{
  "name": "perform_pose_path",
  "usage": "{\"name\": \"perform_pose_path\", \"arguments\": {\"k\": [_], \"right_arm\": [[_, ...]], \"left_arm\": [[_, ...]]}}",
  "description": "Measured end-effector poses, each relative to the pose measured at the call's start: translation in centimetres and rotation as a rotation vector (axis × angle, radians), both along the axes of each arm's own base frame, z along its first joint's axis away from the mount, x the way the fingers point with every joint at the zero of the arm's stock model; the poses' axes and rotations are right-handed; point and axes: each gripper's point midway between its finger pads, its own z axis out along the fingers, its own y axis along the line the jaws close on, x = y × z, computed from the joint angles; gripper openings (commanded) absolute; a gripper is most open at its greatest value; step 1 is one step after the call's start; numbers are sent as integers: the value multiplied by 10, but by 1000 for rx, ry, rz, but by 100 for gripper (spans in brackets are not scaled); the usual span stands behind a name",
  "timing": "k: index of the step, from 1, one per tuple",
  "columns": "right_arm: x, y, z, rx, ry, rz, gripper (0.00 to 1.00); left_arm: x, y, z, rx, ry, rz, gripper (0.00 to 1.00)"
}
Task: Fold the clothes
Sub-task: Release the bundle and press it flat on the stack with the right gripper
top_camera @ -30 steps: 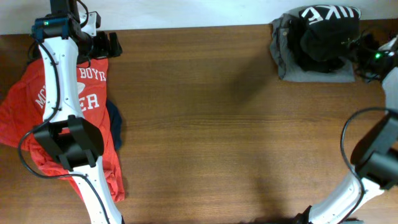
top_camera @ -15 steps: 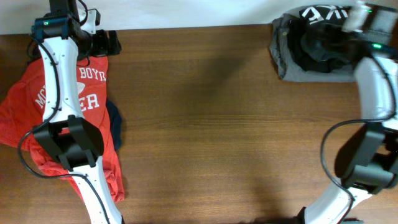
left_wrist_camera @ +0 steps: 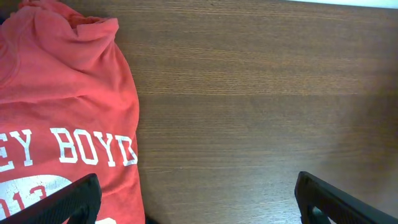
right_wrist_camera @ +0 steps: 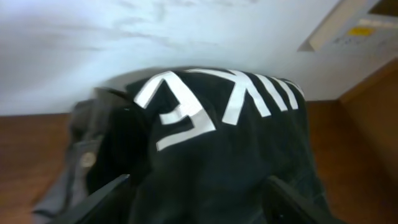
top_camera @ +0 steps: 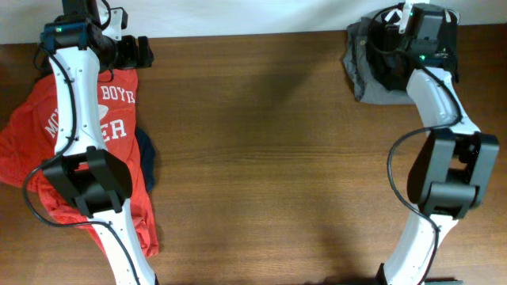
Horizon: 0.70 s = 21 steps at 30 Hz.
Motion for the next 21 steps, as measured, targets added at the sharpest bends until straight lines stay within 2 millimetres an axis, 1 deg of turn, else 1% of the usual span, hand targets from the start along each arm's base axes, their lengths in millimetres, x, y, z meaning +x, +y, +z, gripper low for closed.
{"name": "perform_pose_path", "arguments": {"k": [4, 8, 12, 14, 16, 20, 21], "right_arm": [[5, -12, -19, -17, 5, -36, 73], [9, -22, -30, -25, -9, -61, 61], [9, -30, -41, -26, -2, -79, 54], [9, -33, -43, -28, 1, -82, 37], [8, -35, -46, -22, 2, -88, 24], [7, -36, -49, -29, 16, -89, 5], [6, -35, -50, -26, 22, -89, 4]], "left_arm": [[0, 0, 0, 1, 0, -3, 99], [0, 0, 0, 1, 2, -3, 99], [-3, 0, -1, 0, 11, -3, 99], [-4, -1, -2, -1, 18, -3, 99], [-5, -1, -2, -1, 21, -3, 99], [-5, -1, -3, -2, 24, -3, 99], [-5, -1, -3, -2, 23, -3, 99]]}}
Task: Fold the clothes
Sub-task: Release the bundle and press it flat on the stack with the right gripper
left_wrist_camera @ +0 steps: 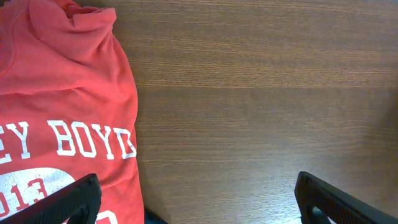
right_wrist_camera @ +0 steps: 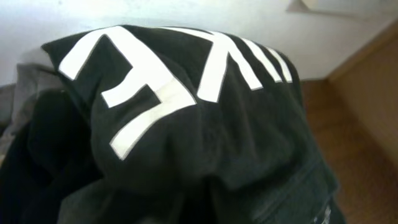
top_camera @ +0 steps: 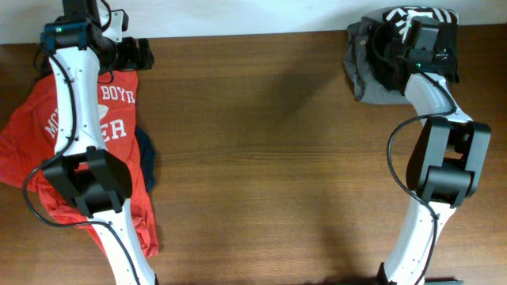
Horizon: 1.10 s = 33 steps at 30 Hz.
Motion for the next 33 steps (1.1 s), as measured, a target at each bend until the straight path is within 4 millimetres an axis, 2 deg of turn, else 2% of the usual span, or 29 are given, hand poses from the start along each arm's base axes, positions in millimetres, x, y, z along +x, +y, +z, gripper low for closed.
{"name": "perform_pose_path", "arguments": {"k": [5, 9, 13, 16, 23, 28, 30, 33], "right_arm": [[-9, 13, -16, 17, 95, 14, 4], [-8, 33, -15, 18, 134, 42, 4], [-7, 45, -9, 35, 153, 46, 4], [-7, 45, -2, 48, 161, 39, 4], [-5, 46, 30, 63, 160, 32, 4], [-8, 51, 47, 96, 172, 44, 4], [-8, 55, 49, 114, 178, 61, 4], [-13, 62, 42, 147, 213, 89, 4]], "left_arm": [[0, 0, 0, 0, 1, 0, 99], [0, 0, 0, 0, 2, 0, 99], [0, 0, 0, -1, 2, -1, 99], [-1, 0, 0, 0, 3, 0, 99], [-1, 0, -1, -1, 4, -1, 99], [-2, 0, -1, -1, 8, 0, 99], [-2, -1, -1, -1, 11, 0, 99], [-3, -1, -1, -2, 12, 0, 99]]}}
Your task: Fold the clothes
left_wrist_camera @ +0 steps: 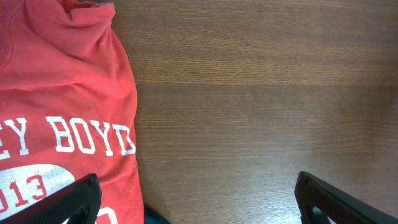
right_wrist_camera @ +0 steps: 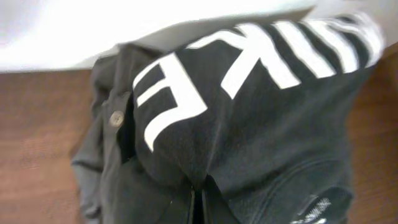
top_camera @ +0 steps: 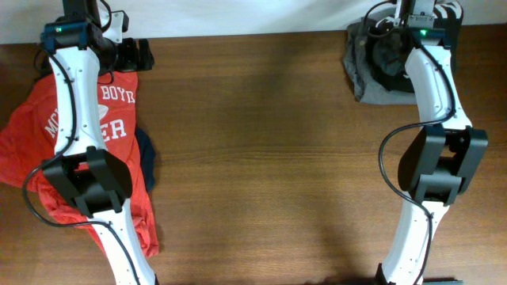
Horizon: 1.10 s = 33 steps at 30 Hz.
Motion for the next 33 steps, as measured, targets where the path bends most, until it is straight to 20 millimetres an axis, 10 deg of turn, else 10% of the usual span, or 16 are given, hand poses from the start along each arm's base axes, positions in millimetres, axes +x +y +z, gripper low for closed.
{"name": "perform_pose_path", "arguments": {"k": [5, 6, 7, 8, 17, 22, 28, 33], "right_arm": [[-4, 6, -8, 28, 31, 23, 4], [-5, 7, -9, 31, 36, 24, 33], [-6, 7, -11, 35, 45, 25, 89], [-8, 7, -12, 41, 55, 24, 99], [-9, 4, -8, 66, 47, 12, 99], [9, -4, 34, 54, -97, 5, 99], [26, -77, 79, 135, -366, -131, 99], [36, -122, 42, 214, -403, -181, 99]], "left_arm": [[-1, 0, 0, 0, 3, 0, 99], [-1, 0, 0, -1, 3, 0, 99], [-1, 0, 0, -1, 4, 0, 99], [-2, 0, -1, -1, 9, 0, 99], [-3, 0, -2, -2, 15, 0, 99], [-3, 0, -1, -2, 15, 0, 99], [-3, 0, -1, -2, 13, 0, 99], [-2, 0, -1, -1, 9, 0, 99]]}}
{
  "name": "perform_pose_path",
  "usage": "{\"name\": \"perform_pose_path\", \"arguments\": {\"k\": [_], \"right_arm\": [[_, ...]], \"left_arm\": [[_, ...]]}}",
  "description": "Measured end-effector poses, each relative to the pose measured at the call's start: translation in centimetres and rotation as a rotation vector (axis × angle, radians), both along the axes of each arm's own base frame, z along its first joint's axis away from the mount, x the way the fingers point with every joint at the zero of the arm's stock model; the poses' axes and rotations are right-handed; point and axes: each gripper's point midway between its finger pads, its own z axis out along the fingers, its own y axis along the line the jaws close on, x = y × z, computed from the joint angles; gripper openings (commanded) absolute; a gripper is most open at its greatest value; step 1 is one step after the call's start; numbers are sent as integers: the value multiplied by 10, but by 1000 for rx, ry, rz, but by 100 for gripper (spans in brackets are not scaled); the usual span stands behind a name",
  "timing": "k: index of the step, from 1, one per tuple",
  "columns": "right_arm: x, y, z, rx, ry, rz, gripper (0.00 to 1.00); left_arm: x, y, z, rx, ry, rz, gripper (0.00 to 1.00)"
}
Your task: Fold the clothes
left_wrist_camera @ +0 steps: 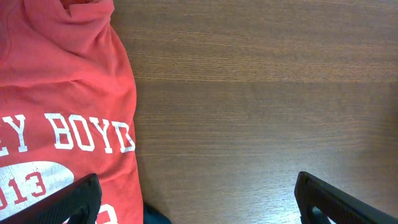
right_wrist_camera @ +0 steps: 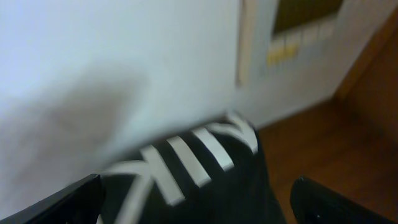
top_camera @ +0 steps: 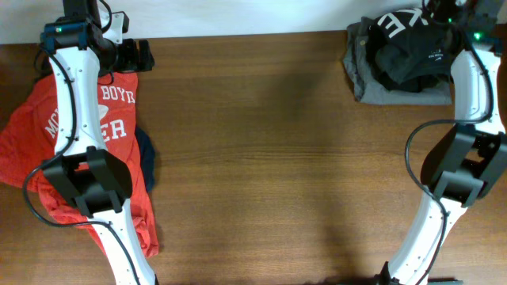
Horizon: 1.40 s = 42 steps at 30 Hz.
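A red T-shirt (top_camera: 107, 119) with white print lies crumpled at the table's left, with a dark navy garment (top_camera: 147, 162) showing under its right edge. My left gripper (top_camera: 136, 54) hovers open over the shirt's upper right edge (left_wrist_camera: 62, 93), holding nothing. A black garment with white lettering (top_camera: 405, 43) sits bunched on a grey garment (top_camera: 372, 85) at the back right corner. My right gripper (top_camera: 448, 9) hangs open just behind and above the black garment (right_wrist_camera: 205, 168); that view is blurred.
The brown wooden table (top_camera: 261, 158) stretches between the two piles. A white wall (right_wrist_camera: 93, 62) runs right behind the back edge, close to the right gripper. The left arm's links lie across the red shirt.
My right gripper was shut on the black garment; now it is open, higher and further to the right, and the garment rests on the grey one. The left arm has not moved.
My right gripper stood open over the black garment on the pile, then was pressed close to it, then was shut on its cloth. Now it is open and clear of it, with the lettering turned up. The left gripper stayed open by the red shirt throughout.
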Motion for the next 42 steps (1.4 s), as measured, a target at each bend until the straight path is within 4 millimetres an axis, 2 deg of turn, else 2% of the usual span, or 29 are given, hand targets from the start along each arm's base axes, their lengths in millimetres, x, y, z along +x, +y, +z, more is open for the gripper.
{"name": "perform_pose_path", "arguments": {"k": [1, 2, 3, 4, 7, 8, 18, 24, 25, 27, 29, 30, 31, 32, 34, 37, 38, 39, 40, 42], "right_arm": [[2, -2, -12, 16, 10, -3, 99], [3, -4, -33, 40, 34, -7, 99], [6, -3, -60, 74, 64, -7, 99], [8, 2, -96, 116, 108, 2, 99], [10, 10, -146, 178, 159, 19, 99], [11, 10, -156, 196, 159, 22, 99], [9, 11, -158, 262, 174, 47, 99], [-11, 21, -134, 289, 254, 45, 99], [-17, 23, -119, 287, 268, 40, 99], [-26, 27, -78, 268, 254, 33, 99], [-38, 34, 7, 214, 168, 46, 99], [-46, 37, 34, 198, 141, 48, 99], [-56, 41, 69, 178, 100, 53, 99], [-78, 49, 127, 145, 24, 61, 99], [-112, 62, 186, 117, -43, 67, 99], [-169, 86, 242, 109, -80, 80, 99], [-185, 96, 252, 122, -84, 96, 99], [-205, 111, 255, 161, -55, 126, 99], [-215, 125, 252, 206, -31, 162, 99], [-228, 154, 246, 318, 11, 246, 99]], "left_arm": [[0, 0, 0, 0, 1, 0, 99], [0, 0, 0, 0, -1, 0, 99], [0, 0, 0, 0, 0, 0, 99], [0, 0, 0, 0, -2, 0, 99], [1, 0, 0, 0, -3, 0, 99], [1, 0, 0, 0, -3, 0, 99], [1, 0, 1, 1, -6, 0, 99], [1, 0, 1, 1, -5, 0, 99], [1, 0, 1, 1, -6, 0, 99], [1, 0, 1, 1, -6, 0, 99], [1, 0, 1, 1, -5, 0, 99], [1, 0, 1, 1, -6, 0, 99], [1, 0, 1, 1, -5, 0, 99], [1, 0, 1, 1, -6, 0, 99], [1, 0, 1, 1, -6, 0, 99], [1, 0, 1, 1, -6, 0, 99], [1, 0, 1, 1, -5, 0, 99], [1, 0, 1, 1, -6, 0, 99], [1, 0, 0, 0, -4, 0, 99], [1, 0, 1, 1, -5, 0, 99]]}}
